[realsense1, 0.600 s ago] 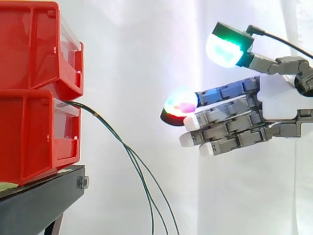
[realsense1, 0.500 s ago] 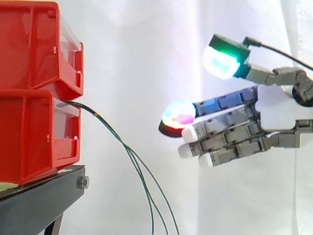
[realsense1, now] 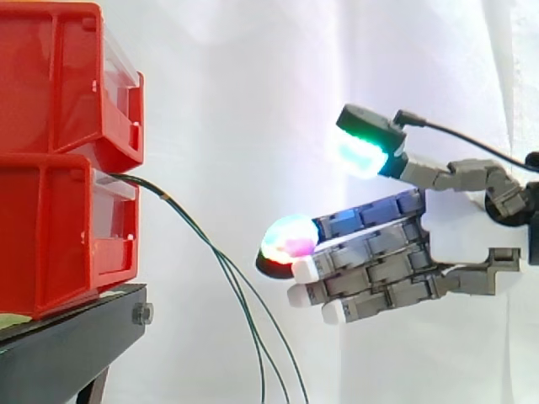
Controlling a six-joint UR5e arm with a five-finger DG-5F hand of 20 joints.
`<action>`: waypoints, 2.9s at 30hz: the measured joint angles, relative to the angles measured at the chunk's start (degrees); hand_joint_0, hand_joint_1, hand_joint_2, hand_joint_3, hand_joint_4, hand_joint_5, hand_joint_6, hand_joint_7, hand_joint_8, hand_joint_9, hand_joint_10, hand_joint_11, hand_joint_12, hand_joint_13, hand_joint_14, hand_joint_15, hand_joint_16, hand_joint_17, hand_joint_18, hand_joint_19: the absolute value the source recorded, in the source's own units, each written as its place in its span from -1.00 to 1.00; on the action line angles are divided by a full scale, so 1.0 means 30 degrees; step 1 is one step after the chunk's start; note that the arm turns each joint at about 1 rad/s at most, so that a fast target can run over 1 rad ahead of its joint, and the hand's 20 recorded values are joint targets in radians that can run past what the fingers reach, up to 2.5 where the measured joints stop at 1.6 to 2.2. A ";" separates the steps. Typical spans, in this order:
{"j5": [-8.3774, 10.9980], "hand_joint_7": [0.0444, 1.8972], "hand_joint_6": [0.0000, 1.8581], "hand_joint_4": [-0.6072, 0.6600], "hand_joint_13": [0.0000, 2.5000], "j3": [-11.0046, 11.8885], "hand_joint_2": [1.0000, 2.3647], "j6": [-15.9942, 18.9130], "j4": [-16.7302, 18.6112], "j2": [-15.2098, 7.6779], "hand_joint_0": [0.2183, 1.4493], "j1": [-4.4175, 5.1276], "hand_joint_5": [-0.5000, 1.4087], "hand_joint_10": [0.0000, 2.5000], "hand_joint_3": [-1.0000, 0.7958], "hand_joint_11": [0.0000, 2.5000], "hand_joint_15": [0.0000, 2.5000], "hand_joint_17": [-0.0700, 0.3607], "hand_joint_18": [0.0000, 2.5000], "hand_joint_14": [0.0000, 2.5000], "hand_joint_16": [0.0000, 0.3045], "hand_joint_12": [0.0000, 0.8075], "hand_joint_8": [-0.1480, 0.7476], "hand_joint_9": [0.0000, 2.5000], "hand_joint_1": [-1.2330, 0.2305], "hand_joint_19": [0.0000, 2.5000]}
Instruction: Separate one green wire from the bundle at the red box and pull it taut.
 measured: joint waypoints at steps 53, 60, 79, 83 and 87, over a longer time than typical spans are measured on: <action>-0.0206 0.02 -0.46 0.42 -0.46 0.3715 -1.00 -0.0984 0.1321 -0.3447 -0.41 0.2039 -0.58 -0.99 -0.40 -0.80 -0.81 -0.20 -0.55 -0.99 -0.70 -0.23 -0.05 -0.24 -0.07 -0.62; -0.0207 0.08 -0.46 0.41 -0.44 0.4185 -1.00 -0.0963 0.0987 -0.3432 -0.41 0.1902 -0.56 -0.99 -0.40 -0.77 -0.79 -0.20 -0.53 -0.99 -0.70 -0.22 -0.05 -0.20 -0.07 -0.61; -0.0468 0.20 -0.46 0.38 -0.42 0.4959 -0.99 -0.0404 -0.0159 -0.3427 -0.39 0.1659 -0.55 -0.99 -0.39 -0.75 -0.78 -0.20 -0.52 -0.99 -0.70 -0.23 -0.06 -0.18 -0.09 -0.59; -0.0411 0.20 -0.46 0.37 -0.40 0.4931 -0.99 -0.0565 -0.0130 -0.3427 -0.39 0.1776 -0.55 -0.99 -0.39 -0.74 -0.77 -0.20 -0.52 -0.99 -0.70 -0.23 -0.06 -0.18 -0.09 -0.59; -0.0406 0.21 -0.46 0.38 -0.39 0.4912 -0.99 -0.0724 -0.0096 -0.3442 -0.39 0.1842 -0.55 -0.99 -0.39 -0.74 -0.76 -0.20 -0.51 -0.99 -0.70 -0.23 -0.06 -0.18 -0.10 -0.59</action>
